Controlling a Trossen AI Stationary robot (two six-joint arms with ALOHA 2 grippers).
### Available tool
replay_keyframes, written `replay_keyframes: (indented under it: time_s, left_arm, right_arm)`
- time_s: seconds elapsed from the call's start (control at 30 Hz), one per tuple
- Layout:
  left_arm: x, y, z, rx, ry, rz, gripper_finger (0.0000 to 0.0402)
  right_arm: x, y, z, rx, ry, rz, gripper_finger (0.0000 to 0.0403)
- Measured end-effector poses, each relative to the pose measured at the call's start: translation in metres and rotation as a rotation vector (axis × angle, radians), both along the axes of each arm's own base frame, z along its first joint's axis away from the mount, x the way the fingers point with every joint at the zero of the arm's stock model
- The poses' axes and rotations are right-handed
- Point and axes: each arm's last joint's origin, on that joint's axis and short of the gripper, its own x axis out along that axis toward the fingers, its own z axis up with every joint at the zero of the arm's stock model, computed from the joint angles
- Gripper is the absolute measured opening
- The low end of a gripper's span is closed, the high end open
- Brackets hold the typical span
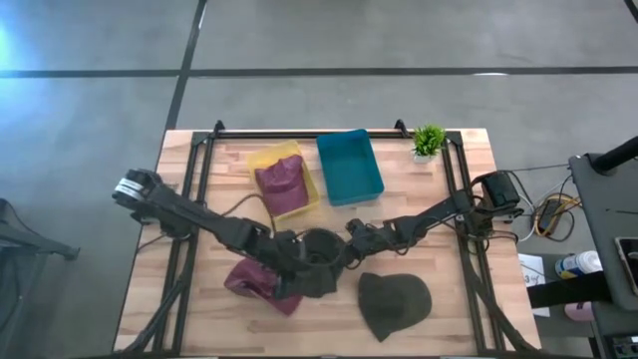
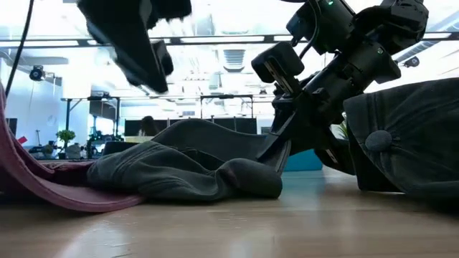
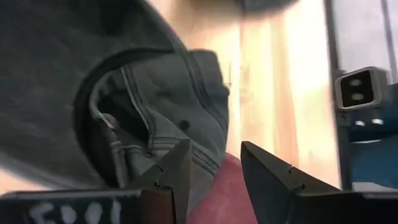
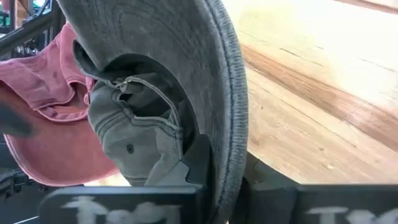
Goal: Pick & Place hat
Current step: Put the left gray cap into the blue bin
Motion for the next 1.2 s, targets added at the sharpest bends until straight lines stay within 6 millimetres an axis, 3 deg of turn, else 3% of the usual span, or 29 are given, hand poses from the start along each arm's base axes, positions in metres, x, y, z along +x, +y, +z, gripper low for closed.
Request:
replay_keyframes:
  time_s: [0.17,0.33,0.5,0.6,0.7,0.83,1.0,1.2]
  left_arm:
    - [0.016,-0.013,-0.031,-0.040,0.039,-0.005,0.0133]
    - [0.026,-0.016,-0.061,0.029,0.076,0.021,0.0133]
    - [0.035,-0.017,-0.081,0.089,0.051,0.068,0.0133]
    - [0.037,-0.016,-0.082,0.116,0.033,0.099,0.0133]
    - [0.034,-0.014,-0.067,0.158,-0.025,0.120,0.0133]
    - [0.022,-0.009,-0.020,0.170,-0.145,0.113,0.0133]
    - [-0.007,-0.002,0.019,0.135,-0.140,0.125,0.0133]
    - [-0.050,0.019,0.093,-0.035,-0.270,0.373,0.0133]
  right_arm:
    - [0.000,0.000,0.000,0.001,-0.003,-0.001,0.0019]
    - [0.001,0.000,0.002,0.026,-0.015,0.013,0.0019]
    - [0.001,0.002,0.002,0.059,-0.008,0.043,0.0019]
    - [0.001,0.003,0.003,0.076,-0.010,0.062,0.0019]
    - [0.001,0.004,0.006,0.066,-0.029,0.077,0.0019]
    - [0.001,0.006,0.017,0.040,-0.076,0.133,0.0019]
    - [-0.001,0.002,0.032,-0.002,-0.118,0.157,0.0019]
    - [-0.005,-0.002,0.060,-0.058,-0.228,0.189,0.0019]
